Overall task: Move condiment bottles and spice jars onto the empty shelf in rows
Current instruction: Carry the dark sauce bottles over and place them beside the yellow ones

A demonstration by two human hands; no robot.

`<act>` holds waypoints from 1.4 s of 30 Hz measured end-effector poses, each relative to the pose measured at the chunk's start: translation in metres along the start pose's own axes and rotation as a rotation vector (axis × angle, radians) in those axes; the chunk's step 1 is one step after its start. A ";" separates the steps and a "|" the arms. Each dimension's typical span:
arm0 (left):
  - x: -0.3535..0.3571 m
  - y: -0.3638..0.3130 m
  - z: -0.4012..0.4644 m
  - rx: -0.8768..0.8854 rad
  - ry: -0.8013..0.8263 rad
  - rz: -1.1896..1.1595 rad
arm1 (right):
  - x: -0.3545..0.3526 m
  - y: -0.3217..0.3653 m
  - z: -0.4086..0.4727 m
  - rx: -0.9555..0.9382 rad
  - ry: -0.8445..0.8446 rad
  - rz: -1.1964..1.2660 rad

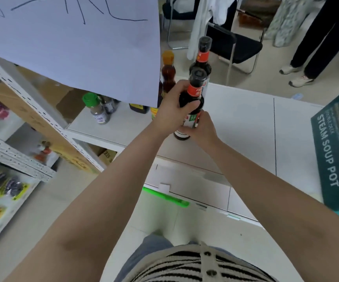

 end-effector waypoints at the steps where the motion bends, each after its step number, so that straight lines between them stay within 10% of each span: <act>1: 0.001 -0.005 -0.006 0.001 -0.021 -0.013 | -0.001 -0.001 -0.007 0.008 0.029 0.025; 21: -0.103 0.014 -0.317 -0.785 -0.804 -0.465 | 0.157 -0.015 -0.238 0.032 0.882 0.006; 42: -0.331 0.017 -0.749 -0.924 -1.479 -0.621 | 0.472 0.091 -0.554 0.029 1.544 -0.277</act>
Point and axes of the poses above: each hand's wrist, its own z-axis towards the middle knuckle, its own x-axis out of the palm, y = z × x, the point moved 6 cm from there along z, towards the middle knuckle, and after that the axes turned 5 degrees about x, right-handed, at the moved point
